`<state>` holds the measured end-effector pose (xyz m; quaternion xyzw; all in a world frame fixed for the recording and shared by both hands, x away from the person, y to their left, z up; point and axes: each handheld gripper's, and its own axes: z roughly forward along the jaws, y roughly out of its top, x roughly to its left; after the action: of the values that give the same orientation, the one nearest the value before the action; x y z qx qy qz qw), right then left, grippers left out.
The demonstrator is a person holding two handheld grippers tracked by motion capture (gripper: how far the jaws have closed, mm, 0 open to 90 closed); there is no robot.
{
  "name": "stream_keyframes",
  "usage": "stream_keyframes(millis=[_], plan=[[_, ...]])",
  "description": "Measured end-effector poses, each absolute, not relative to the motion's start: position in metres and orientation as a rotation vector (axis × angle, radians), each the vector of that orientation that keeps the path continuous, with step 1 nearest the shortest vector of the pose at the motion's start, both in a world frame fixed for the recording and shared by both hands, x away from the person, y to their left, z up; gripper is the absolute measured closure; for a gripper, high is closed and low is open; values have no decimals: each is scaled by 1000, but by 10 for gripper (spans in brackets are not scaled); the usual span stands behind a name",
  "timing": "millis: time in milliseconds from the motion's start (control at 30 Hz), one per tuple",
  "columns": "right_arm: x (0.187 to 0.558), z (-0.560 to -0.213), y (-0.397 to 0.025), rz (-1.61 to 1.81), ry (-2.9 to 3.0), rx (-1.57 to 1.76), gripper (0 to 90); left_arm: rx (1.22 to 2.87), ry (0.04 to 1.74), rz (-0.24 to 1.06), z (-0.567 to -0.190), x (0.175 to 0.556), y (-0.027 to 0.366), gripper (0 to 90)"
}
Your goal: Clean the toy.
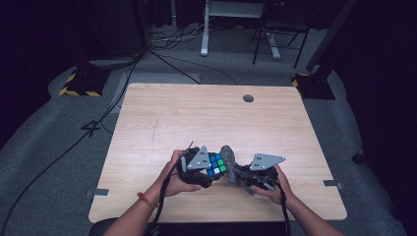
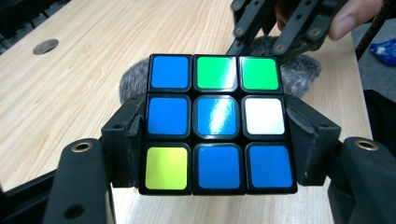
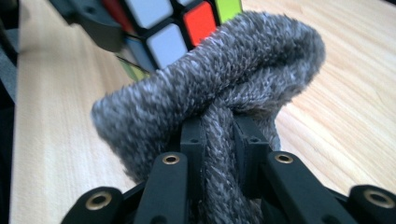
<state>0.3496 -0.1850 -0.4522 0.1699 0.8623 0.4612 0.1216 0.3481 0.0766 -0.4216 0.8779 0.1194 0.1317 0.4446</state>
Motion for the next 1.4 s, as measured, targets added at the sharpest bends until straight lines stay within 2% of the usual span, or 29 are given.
stream_keyframes(millis=[167, 267, 367, 500, 767, 1167, 1400], plan=[[343, -435, -189, 1478, 2450, 465, 767, 2211, 279, 311, -427, 346, 68, 334], [339, -429, -186, 1437, 2419, 432, 767, 2239, 262, 321, -429, 343, 61, 334], [342, -428, -188, 1449, 2410, 455, 767, 2236, 250, 294, -429, 341, 58, 334], [345, -431, -186, 1367, 2419, 479, 768, 2232, 229, 336, -425, 336, 57, 334], [350, -449, -182, 1267, 2520, 479, 768, 2166, 251, 340, -415, 339, 70, 334], [342, -431, -186, 1464, 2466, 446, 774, 2180, 284, 309, -423, 345, 69, 329], [339, -424, -187, 1519, 2440, 409, 775, 2216, 273, 335, -427, 343, 61, 326]])
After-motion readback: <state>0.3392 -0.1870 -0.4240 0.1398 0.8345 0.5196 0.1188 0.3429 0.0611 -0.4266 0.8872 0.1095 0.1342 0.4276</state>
